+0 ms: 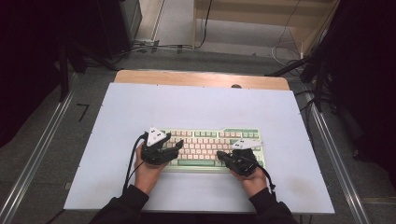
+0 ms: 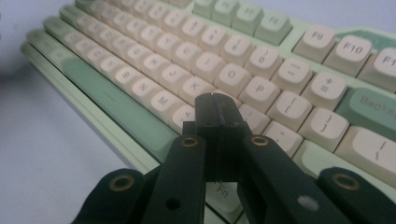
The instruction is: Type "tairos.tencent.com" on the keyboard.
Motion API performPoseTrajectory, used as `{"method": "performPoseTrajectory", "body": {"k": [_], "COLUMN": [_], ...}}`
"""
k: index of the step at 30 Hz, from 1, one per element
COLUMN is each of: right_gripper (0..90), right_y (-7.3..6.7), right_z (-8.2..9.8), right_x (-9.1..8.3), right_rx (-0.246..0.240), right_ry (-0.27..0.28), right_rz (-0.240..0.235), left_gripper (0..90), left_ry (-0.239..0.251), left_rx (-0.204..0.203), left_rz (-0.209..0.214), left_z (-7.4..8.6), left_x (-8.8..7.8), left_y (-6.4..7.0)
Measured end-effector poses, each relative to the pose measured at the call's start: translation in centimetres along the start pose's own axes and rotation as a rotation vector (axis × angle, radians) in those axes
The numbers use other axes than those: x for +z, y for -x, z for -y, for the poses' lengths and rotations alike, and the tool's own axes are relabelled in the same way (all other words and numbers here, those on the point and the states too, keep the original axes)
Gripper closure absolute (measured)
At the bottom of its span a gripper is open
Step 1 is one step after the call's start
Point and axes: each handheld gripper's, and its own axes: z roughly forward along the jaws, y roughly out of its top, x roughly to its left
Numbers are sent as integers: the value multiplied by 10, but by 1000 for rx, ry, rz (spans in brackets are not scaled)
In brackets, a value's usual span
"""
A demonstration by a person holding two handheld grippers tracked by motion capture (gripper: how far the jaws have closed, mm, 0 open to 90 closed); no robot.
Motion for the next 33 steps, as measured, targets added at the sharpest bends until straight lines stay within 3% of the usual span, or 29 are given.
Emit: {"method": "performPoseTrajectory", "body": {"k": [7,10,12,16,33], "right_gripper": [466,368,347,343,335], "right_y": [3,6,8,10,11], "right_z": [-6,-6,-7,-7,-9], "right_x": [-11,-13,-14,-13,-13], "right_rx": [45,68,76,87,103], "right_ry": [108,131,133,129,128], "right_rz": [-4,-8,0,3,-3], "left_gripper": [483,636,763,900,900], "left_ry": [5,10,8,2,-40], "left_rx": [2,-2,-4,0,16], "left_rz": [9,51,85,115,155], "left_z": [0,0,0,0,3], "left_x": [-1,-3,-4,-5,-14], "left_y": [1,0,1,3,13]}}
